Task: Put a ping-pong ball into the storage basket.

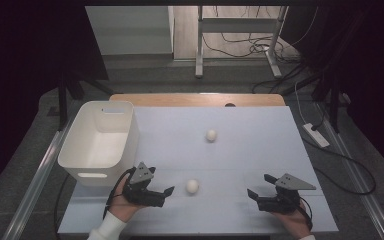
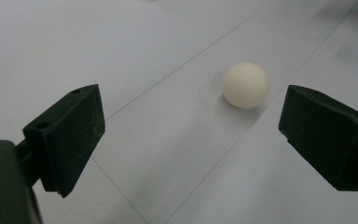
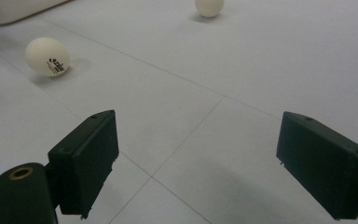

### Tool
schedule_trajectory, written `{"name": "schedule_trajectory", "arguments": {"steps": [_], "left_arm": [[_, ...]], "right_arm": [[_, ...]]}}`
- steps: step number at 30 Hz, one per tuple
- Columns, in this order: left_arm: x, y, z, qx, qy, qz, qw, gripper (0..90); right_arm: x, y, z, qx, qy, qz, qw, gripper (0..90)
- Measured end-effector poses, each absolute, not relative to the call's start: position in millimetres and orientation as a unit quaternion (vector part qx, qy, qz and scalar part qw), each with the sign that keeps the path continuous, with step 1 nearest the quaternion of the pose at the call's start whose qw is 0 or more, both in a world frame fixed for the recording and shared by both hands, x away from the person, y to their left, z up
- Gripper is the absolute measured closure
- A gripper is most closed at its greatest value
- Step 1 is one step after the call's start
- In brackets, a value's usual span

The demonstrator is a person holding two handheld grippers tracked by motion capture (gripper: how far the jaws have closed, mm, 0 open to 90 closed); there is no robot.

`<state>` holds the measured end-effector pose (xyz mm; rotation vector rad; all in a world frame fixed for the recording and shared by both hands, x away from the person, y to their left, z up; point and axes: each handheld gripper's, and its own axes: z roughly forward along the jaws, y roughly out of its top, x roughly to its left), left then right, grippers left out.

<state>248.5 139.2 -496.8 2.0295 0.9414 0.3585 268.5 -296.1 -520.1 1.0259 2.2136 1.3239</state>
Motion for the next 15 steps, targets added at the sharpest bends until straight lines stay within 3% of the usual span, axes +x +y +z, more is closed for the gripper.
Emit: {"name": "schedule_trajectory", "arguments": {"steps": [15], "left_arm": [[254.0, 121.0, -486.3, 0.820, 0.352, 0.144, 0.427, 7.6]], "right_arm": [[269.5, -295.6, -521.2, 0.362, 0.785, 0.467, 0.184, 13.3]]}}
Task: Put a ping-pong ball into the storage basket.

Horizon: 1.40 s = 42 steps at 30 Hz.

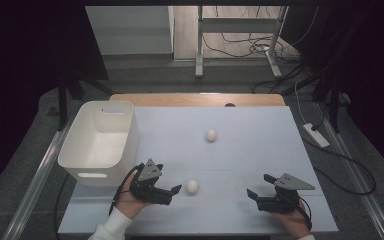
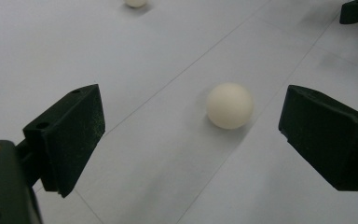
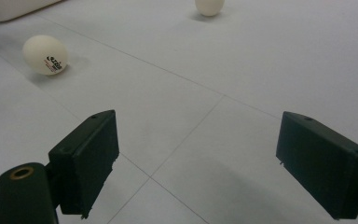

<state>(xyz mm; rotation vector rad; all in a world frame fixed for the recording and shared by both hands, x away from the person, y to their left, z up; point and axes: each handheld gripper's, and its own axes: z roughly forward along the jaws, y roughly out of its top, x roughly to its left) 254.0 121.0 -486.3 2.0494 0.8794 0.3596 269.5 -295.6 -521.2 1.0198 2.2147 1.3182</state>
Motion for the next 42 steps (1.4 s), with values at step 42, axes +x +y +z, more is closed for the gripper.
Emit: {"name": "schedule_trajectory", "arguments": {"steps": [42], "left_arm": [[265.2, 80.9, -485.9, 0.859, 0.308, 0.123, 0.390, 8.1]], "right_arm": [[269.5, -290.8, -519.0, 0.354, 0.789, 0.465, 0.187, 13.4]]}}
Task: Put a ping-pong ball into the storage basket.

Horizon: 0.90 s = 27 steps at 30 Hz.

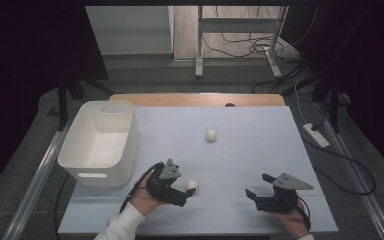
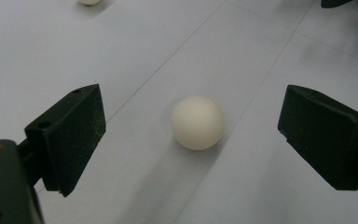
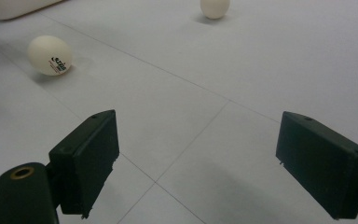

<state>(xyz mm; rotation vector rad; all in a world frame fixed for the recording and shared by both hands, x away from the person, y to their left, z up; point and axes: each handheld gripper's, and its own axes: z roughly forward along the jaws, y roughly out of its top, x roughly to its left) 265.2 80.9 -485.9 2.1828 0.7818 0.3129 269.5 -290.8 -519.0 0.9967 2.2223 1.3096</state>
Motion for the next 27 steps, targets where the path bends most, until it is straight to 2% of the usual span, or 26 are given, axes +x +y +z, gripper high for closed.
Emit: {"name": "schedule_trajectory", "arguments": {"steps": [27], "left_arm": [[277.3, 56.0, -498.7, 0.886, 0.291, 0.076, 0.352, 8.1]], "right_arm": [[269.7, -291.4, -519.1, 0.355, 0.789, 0.465, 0.188, 13.5]]}}
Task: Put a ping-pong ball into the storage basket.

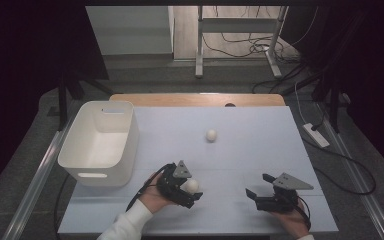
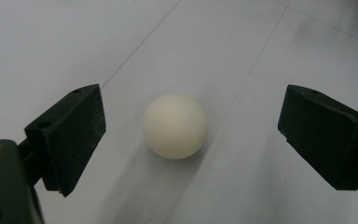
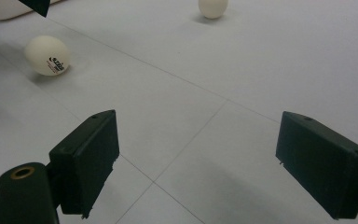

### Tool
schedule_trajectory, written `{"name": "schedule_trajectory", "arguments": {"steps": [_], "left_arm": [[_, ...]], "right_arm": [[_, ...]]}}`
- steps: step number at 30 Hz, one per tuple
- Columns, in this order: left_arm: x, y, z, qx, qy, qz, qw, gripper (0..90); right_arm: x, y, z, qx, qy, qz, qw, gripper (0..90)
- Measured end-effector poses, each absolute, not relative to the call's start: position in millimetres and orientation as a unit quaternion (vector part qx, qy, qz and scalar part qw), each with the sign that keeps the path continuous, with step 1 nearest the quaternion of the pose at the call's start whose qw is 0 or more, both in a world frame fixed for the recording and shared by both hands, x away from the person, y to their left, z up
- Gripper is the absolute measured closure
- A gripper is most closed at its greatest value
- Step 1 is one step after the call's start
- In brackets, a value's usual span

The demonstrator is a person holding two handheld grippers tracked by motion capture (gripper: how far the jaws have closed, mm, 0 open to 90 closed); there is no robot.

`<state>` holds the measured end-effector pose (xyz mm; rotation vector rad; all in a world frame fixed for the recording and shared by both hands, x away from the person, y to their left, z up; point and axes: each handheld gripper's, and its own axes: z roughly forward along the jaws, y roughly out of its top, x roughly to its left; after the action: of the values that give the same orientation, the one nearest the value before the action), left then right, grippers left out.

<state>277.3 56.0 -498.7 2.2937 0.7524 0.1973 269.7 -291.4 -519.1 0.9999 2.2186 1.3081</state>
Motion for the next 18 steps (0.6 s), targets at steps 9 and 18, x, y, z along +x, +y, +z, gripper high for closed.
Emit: {"name": "schedule_trajectory", "arguments": {"steps": [9, 18], "left_arm": [[285.4, 51.6, -507.2, 0.892, 0.302, 0.054, 0.331, 8.3], [288.0, 50.1, -510.7, 0.896, 0.310, 0.059, 0.313, 13.9]], "right_arm": [[269.4, -291.5, -519.0, 0.355, 0.788, 0.466, 0.189, 13.5], [269.4, -292.2, -518.6, 0.355, 0.788, 0.467, 0.190, 13.5]]}}
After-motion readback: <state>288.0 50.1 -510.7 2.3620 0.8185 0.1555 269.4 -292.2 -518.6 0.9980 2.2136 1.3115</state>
